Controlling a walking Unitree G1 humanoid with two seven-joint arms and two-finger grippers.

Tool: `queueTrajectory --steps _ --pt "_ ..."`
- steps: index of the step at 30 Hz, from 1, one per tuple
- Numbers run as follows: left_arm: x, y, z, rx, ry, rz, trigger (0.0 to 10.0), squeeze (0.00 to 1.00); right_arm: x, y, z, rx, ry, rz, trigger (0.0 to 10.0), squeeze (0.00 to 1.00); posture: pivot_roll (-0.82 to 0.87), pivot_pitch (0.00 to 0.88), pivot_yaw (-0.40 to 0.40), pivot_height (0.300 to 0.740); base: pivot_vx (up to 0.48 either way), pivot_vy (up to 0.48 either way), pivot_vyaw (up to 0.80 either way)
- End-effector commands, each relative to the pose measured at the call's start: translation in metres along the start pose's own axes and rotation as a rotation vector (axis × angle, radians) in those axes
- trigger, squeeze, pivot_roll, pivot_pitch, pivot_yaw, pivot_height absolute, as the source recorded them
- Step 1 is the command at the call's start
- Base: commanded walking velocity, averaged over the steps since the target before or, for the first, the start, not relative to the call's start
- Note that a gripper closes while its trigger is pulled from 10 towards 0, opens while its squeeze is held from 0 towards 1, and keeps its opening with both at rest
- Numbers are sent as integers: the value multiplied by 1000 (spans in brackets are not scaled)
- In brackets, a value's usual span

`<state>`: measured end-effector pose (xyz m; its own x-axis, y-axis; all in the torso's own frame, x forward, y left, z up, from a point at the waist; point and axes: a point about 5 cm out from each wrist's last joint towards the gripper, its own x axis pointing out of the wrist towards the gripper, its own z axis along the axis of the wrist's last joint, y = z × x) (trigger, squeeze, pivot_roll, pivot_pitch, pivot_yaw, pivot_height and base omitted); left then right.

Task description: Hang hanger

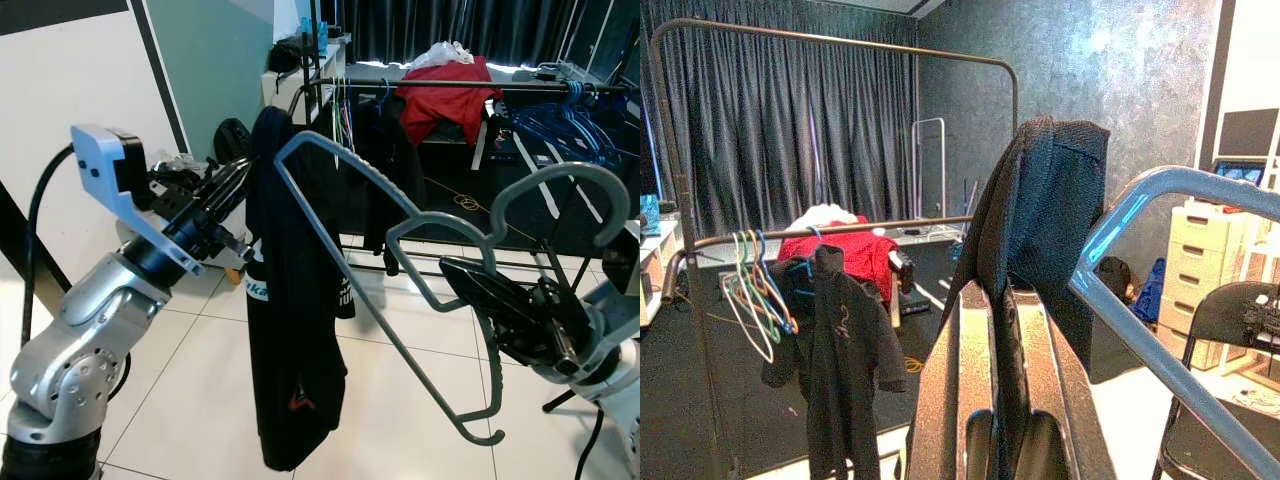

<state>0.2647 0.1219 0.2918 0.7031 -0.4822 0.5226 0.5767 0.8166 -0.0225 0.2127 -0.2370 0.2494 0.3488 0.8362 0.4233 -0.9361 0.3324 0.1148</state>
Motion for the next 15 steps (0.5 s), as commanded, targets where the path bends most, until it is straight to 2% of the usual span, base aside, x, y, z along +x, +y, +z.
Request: queueTrajectory --steps 1,2,4,7,8,10,11,12,13,14,15 --pt "3 0 6 22 -10 -17 0 0 0 -4 1 -40 -5 -30 10000 0 -55 0 -5 740 0 0 0" --pt "3 0 6 22 -10 -17 0 0 0 -4 1 -40 -5 -30 10000 0 -55 0 -5 740 0 0 0" --pt "6 -4 15 13 -46 -76 0 0 0 -17 -4 -87 17 -140 10000 0 -56 0 -6 740 0 0 0" --pt "6 -4 15 13 -46 -76 0 0 0 -17 -4 -87 17 -140 10000 0 -56 0 -6 740 0 0 0" --pt "7 -9 21 13 -70 -127 0 0 1 -23 -6 -108 21 -193 10000 0 -56 0 -6 740 0 0 0" --pt "7 -9 21 13 -70 -127 0 0 1 -23 -6 -108 21 -193 10000 0 -56 0 -6 740 0 0 0" --pt "7 -18 27 1 -99 -202 0 0 3 -28 -9 -119 37 -225 10000 0 -54 0 -8 740 0 0 0" --pt "7 -18 27 1 -99 -202 0 0 3 -28 -9 -119 37 -225 10000 0 -54 0 -8 740 0 0 0" --pt "7 -27 30 -3 -116 -273 0 0 6 -31 -13 -128 54 -251 10000 0 -51 0 -15 740 0 0 0" --pt "7 -27 30 -3 -116 -273 0 0 6 -31 -13 -128 54 -251 10000 0 -51 0 -15 740 0 0 0" --pt "7 -34 31 -7 -124 -327 0 0 9 -35 -16 -131 66 -269 10000 0 -51 0 -15 740 0 0 0"
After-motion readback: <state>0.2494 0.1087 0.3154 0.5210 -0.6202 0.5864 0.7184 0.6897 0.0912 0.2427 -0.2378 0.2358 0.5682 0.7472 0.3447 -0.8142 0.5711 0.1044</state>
